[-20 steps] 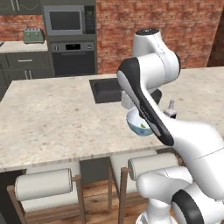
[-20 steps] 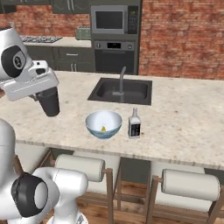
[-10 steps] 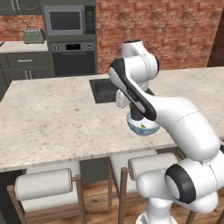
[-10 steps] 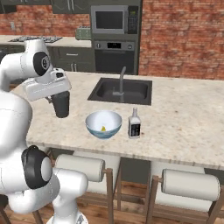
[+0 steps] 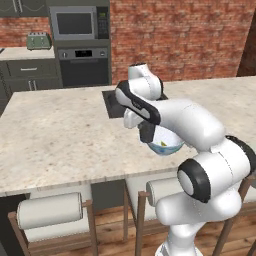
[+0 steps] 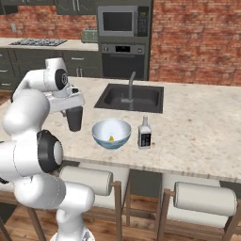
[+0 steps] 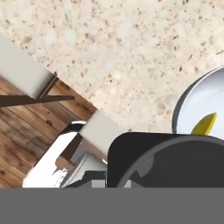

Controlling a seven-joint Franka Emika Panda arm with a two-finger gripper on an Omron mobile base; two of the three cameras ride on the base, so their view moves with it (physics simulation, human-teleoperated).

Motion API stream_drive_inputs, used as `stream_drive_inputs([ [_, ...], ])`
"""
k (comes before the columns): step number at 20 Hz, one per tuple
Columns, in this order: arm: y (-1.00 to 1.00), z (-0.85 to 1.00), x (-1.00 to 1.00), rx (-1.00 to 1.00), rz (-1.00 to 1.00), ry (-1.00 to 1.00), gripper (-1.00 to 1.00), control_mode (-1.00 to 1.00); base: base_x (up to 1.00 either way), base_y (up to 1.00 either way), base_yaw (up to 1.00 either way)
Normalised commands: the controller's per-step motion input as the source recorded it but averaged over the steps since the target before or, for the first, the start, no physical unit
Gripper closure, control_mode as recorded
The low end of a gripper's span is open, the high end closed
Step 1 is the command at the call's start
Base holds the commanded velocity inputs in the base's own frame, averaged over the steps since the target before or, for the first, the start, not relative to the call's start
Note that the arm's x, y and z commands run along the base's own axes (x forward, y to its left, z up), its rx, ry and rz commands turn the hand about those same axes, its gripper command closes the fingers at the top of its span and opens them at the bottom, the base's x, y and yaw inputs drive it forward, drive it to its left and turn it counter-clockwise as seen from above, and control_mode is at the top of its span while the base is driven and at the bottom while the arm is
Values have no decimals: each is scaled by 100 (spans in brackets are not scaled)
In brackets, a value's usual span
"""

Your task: There is a bowl on the dining counter. Grab a lemon wedge from the fridge and place it in the bowl. Then get the liquor bottle and glass cup from the cabinet and place them next to the bowl.

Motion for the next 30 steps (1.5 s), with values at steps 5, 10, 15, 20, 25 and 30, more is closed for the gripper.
stream_drive_inputs([
  [5,37,-56,55,0,0,0,100,-100,0,0,0],
  [10,9,-46,61,-3,0,0,100,-100,0,0,0],
  [15,0,-44,56,-6,0,0,100,-100,0,0,0],
  [20,0,-37,41,-6,0,0,100,-100,0,0,0],
  [25,0,-42,34,-3,0,0,100,-100,0,0,0],
  [30,0,-38,28,0,0,0,100,-100,0,0,0],
])
